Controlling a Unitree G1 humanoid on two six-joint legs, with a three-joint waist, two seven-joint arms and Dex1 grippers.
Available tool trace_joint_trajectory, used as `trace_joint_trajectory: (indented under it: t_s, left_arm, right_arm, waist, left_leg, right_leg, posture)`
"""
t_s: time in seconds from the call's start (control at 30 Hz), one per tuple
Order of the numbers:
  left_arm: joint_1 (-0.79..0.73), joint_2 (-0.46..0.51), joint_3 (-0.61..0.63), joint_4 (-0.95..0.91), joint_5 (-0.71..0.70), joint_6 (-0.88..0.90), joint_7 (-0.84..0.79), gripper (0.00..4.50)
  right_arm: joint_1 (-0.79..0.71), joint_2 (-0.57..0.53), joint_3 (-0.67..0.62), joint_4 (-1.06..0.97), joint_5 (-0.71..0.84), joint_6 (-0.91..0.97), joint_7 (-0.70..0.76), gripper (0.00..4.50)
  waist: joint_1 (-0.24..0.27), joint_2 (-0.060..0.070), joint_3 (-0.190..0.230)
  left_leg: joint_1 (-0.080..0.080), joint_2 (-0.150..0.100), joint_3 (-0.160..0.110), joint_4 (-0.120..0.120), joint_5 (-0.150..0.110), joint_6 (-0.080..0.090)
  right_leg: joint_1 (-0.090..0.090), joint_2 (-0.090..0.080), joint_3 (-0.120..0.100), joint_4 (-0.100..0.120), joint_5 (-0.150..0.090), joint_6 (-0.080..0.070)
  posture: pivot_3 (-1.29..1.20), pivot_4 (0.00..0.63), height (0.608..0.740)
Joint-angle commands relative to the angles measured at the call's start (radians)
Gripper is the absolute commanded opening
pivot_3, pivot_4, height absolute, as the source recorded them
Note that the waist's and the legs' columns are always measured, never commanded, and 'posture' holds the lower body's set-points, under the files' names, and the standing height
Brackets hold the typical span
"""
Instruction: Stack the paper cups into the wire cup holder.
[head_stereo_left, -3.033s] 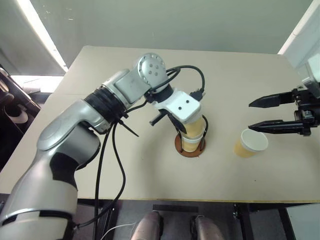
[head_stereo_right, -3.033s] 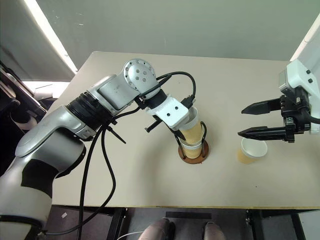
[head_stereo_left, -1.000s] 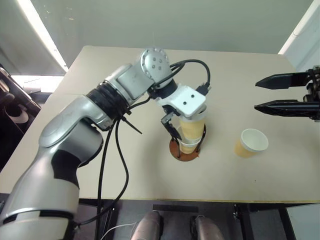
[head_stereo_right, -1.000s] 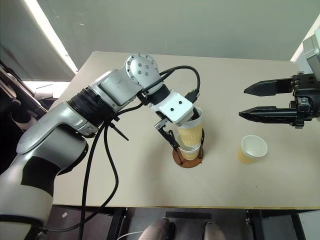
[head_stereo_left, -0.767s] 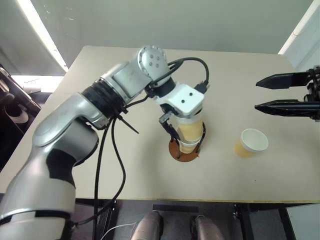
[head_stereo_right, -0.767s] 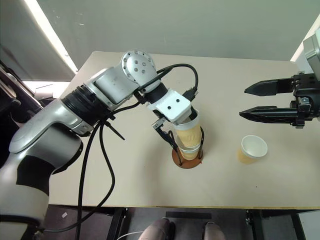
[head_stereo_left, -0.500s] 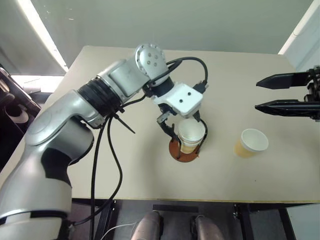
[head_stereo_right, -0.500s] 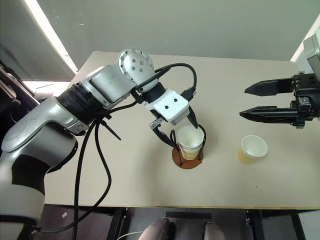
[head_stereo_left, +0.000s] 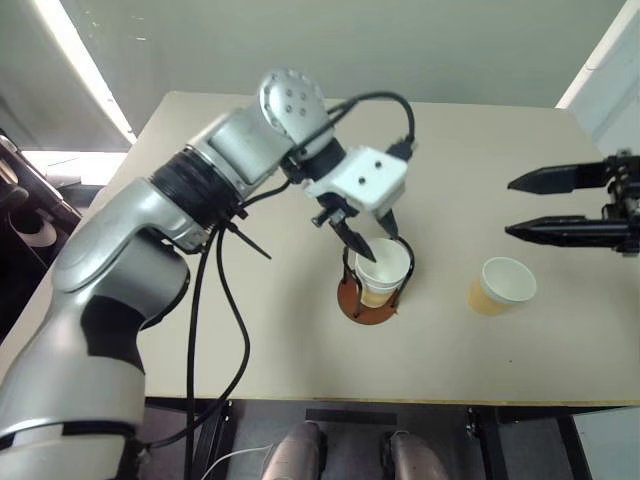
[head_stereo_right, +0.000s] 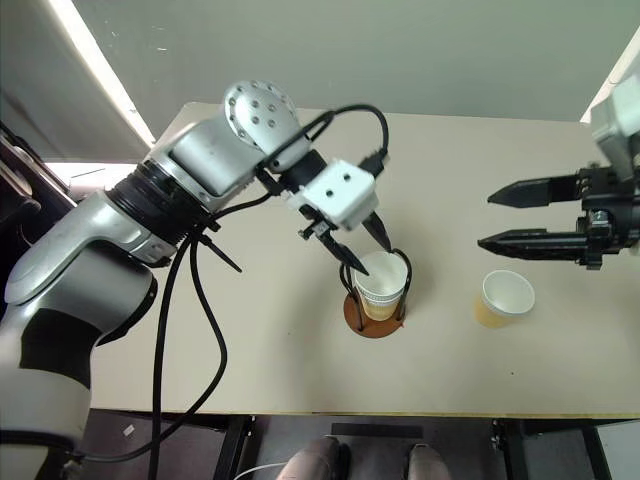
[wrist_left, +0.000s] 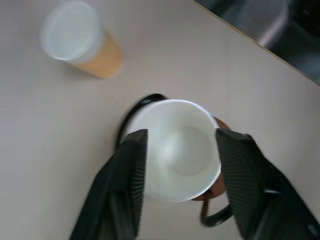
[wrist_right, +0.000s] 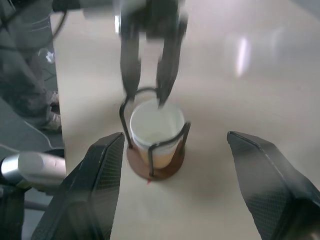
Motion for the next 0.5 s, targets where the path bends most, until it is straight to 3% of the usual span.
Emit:
trace_joint_trajectory:
  t_s: [0.03,0.33,0.5]
  left_arm:
    - [0.016,0.035,0.103,-0.008,-0.014,0.057,-0.032,2.45]
    - [0.115,0.198,0.326,-0.153,-0.051,0.299,-0.032,2.45]
    - [0.194,0.247,0.439,-0.235,0.002,0.404,-0.014,2.45]
  right_arm:
    - [0.033,0.000,-0.086,-0.046,0.011,0.001,-0.024,3.40]
    - [0.299,-0.039,-0.053,-0.153,-0.137,-0.077,0.007,3.40]
    - [0.354,-0.056,0.049,-0.143,-0.286,-0.198,0.007,3.40]
  waist:
    - [0.000,0.000,0.000]
    - [0.000,0.000,0.000]
    - [-0.004,0.000,0.000]
  left_leg:
    - [0.000,0.000,0.000,0.000,0.000,0.000]
    - [0.000,0.000,0.000,0.000,0.000,0.000]
    - [0.001,0.000,0.000,0.001,0.000,0.000]
  right_leg:
    - [0.000,0.000,0.000,0.000,0.000,0.000]
    - [0.000,0.000,0.000,-0.002,0.000,0.000]
    - [0.001,0.000,0.001,-0.003,0.000,0.000]
  posture:
    - [0.00,0.150,0.740]
    - [0.00,0.150,0.740]
    - [0.00,0.150,0.740]
